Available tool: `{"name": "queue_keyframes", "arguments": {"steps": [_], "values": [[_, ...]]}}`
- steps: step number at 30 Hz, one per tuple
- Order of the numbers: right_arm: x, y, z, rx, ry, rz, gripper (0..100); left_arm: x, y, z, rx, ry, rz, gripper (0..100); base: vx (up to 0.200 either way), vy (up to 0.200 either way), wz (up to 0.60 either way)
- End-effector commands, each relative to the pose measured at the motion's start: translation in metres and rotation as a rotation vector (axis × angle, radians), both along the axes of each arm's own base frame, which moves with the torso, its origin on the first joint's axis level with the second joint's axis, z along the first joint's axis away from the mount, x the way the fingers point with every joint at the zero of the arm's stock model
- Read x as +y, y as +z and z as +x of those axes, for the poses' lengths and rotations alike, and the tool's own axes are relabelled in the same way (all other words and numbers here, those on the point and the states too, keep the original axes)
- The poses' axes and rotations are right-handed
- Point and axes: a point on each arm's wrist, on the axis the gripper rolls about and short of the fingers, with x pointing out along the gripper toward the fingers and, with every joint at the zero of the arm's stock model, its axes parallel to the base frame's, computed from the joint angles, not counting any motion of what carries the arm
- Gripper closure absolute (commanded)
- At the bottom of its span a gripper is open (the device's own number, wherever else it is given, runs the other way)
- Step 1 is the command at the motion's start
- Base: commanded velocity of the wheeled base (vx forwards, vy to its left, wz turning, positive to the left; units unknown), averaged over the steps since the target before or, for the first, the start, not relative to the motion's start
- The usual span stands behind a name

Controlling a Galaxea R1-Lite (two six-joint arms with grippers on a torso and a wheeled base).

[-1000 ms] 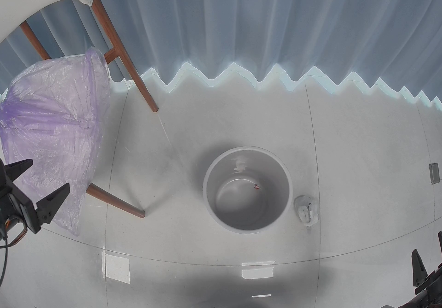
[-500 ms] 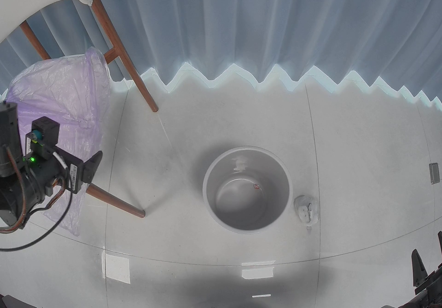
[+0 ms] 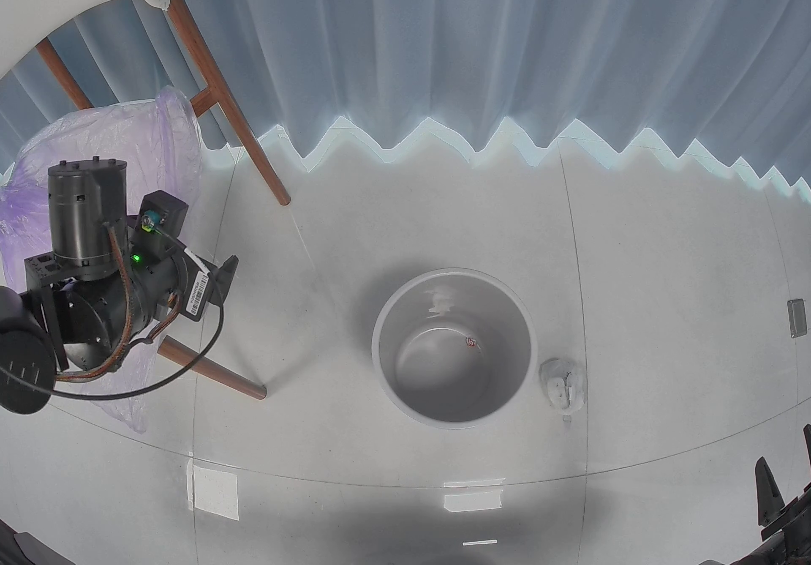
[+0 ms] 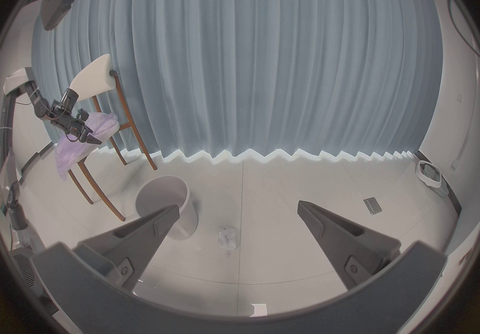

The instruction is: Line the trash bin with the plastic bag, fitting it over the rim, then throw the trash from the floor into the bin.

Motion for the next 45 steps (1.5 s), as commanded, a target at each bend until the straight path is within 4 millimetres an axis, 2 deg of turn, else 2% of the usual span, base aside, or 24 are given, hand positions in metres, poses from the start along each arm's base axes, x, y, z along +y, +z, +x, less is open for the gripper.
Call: {"name": "queue_keyframes", "arguments": {"steps": [1, 6, 15, 24, 25, 30, 33, 37, 39, 45], "values": [[0.000, -0.005, 0.000, -0.001, 0.001, 0.000, 0, -0.005, -0.007, 0.014, 0.019, 0.022, 0.031, 0, 0.000, 0.000, 0.00], [0.000, -0.005, 0.000, 0.001, 0.001, 0.000, 0, 0.001, 0.000, 0.019, -0.014, 0.117, 0.053, 0, 0.000, 0.000, 0.00], [0.000, -0.005, 0.000, -0.001, 0.001, 0.000, 0, 0.010, 0.002, 0.034, -0.041, 0.157, 0.081, 0, 0.000, 0.000, 0.00], [0.000, -0.005, 0.000, -0.001, 0.001, 0.000, 0, 0.006, -0.007, 0.048, -0.017, 0.160, 0.096, 0, 0.000, 0.000, 0.00], [0.000, -0.005, 0.000, 0.001, 0.001, 0.000, 0, 0.005, -0.005, 0.050, -0.030, 0.160, 0.091, 100, 0.000, 0.000, 0.00], [0.000, -0.005, 0.000, -0.001, 0.001, 0.000, 0, 0.005, 0.002, 0.050, -0.078, 0.155, 0.093, 100, 0.000, 0.000, 0.00], [0.000, -0.005, 0.000, 0.001, 0.001, 0.000, 0, 0.008, 0.005, 0.044, -0.090, 0.156, 0.083, 100, 0.000, 0.000, 0.00], [0.000, -0.005, 0.000, 0.001, 0.001, 0.000, 0, 0.014, 0.010, 0.024, -0.106, 0.119, 0.054, 100, 0.000, 0.000, 0.00], [0.000, -0.005, 0.000, -0.001, 0.001, 0.000, 0, 0.017, 0.018, 0.007, -0.135, 0.075, 0.029, 100, 0.000, 0.000, 0.00], [0.000, -0.005, 0.000, 0.001, 0.001, 0.000, 0, 0.024, 0.037, -0.016, -0.209, -0.002, -0.038, 100, 0.000, 0.000, 0.00]]}}
